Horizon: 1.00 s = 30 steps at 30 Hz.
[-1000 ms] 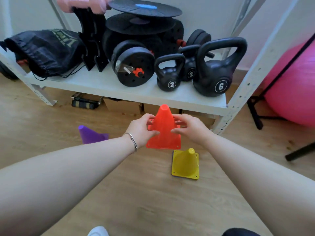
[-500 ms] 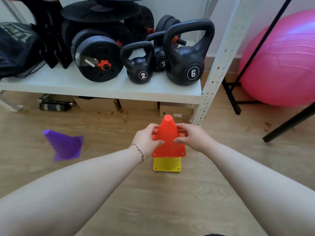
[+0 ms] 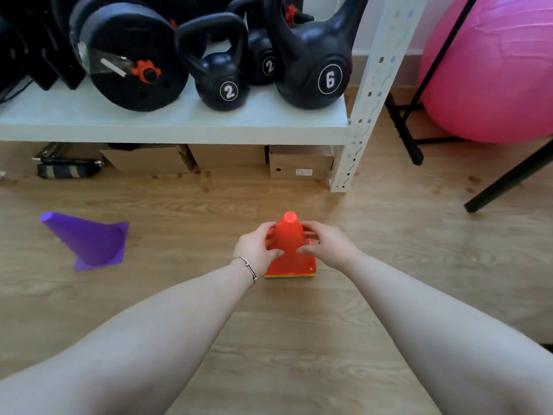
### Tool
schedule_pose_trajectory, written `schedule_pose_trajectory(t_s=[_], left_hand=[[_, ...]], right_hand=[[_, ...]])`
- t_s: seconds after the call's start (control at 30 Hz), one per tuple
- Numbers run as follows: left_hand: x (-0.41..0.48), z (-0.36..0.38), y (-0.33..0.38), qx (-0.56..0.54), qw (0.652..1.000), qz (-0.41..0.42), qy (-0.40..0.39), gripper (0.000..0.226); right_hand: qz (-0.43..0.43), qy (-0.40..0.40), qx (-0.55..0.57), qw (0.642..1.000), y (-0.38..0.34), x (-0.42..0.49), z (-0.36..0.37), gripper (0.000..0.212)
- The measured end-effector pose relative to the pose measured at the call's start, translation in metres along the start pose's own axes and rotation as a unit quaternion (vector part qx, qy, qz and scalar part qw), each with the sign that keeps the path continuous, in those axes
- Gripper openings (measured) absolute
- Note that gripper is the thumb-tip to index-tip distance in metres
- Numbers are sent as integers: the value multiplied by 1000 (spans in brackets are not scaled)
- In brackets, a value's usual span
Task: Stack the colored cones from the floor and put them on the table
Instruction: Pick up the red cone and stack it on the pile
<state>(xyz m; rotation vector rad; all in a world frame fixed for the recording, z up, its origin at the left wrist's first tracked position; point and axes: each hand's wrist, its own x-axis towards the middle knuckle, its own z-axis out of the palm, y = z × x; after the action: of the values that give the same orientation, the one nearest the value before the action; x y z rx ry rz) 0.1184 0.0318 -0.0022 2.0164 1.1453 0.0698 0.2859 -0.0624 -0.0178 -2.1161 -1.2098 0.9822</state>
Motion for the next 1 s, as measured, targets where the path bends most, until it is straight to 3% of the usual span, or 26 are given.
schedule_pose_trajectory(t_s=[0.67, 1.0], left_hand=[[17, 20, -19, -5, 999, -21, -28, 62], [8, 8, -3, 188, 982, -14, -19, 64]], right_hand=[[3, -12, -75, 997, 19, 15, 19, 69], [-54, 3, -157, 986, -4, -2, 5, 78]])
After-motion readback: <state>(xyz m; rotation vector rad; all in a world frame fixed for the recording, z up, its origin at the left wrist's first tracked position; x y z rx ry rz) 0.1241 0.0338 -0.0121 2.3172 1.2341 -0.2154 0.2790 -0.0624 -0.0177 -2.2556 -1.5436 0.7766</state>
